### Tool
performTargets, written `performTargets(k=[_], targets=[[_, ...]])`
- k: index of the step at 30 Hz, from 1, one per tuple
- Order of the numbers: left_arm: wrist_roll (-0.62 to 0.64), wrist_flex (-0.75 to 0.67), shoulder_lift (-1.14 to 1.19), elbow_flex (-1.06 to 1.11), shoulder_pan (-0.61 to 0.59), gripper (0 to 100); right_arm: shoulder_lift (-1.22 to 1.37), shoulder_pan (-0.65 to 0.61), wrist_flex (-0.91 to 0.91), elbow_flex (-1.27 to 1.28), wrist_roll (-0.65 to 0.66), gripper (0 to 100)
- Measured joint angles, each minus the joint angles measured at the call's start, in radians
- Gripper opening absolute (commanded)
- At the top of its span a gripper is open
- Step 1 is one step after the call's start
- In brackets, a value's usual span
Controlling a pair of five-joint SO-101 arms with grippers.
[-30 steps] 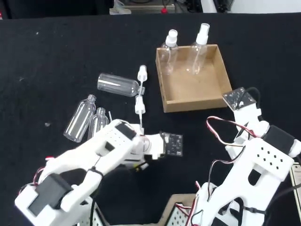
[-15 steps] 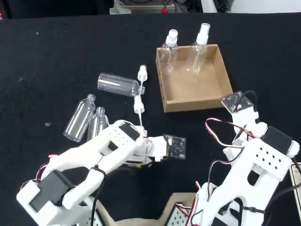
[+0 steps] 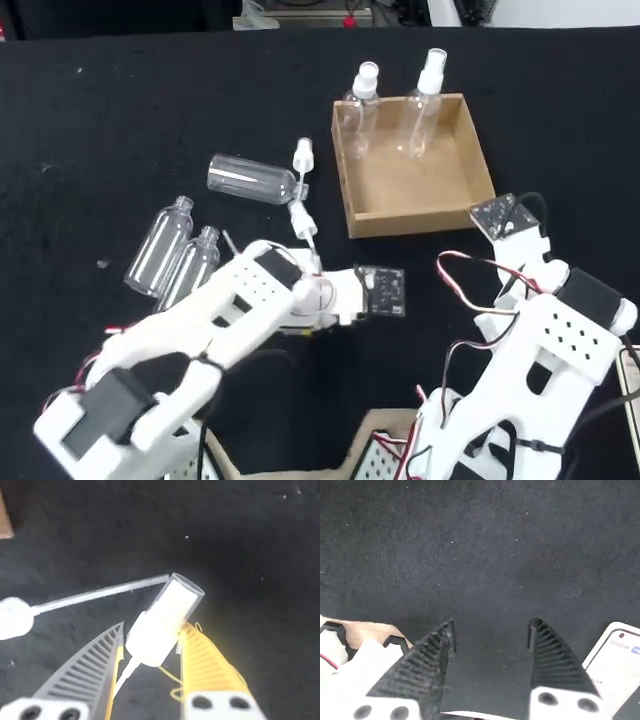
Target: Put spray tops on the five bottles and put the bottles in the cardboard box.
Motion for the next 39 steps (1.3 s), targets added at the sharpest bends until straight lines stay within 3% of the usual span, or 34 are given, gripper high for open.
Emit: performTargets(k=[5,12,18,23,30,39], targets=[[0.005,0.121,-0.121,-0.012,0.000,9,0.000,0.000,0.000,0.000,0.000,21.2],[0.023,0.135,-0.255,-0.037,0.000,9,0.000,0.000,0.000,0.000,0.000,21.2],[0.207,0.144,-0.377,-0.150,-0.015,9,0.000,0.000,0.000,0.000,0.000,21.2],[0.354,0.144,-0.491,-0.232,-0.118,9,0.000,0.000,0.000,0.000,0.000,21.2],[0.554,0.144,-0.597,-0.259,-0.359,9,0.000,-0.190,0.000,0.000,-0.150,21.2],[0.667,0.261,-0.623,-0.256,-0.899,9,0.000,-0.647,-0.011,-0.063,-0.443,21.2]])
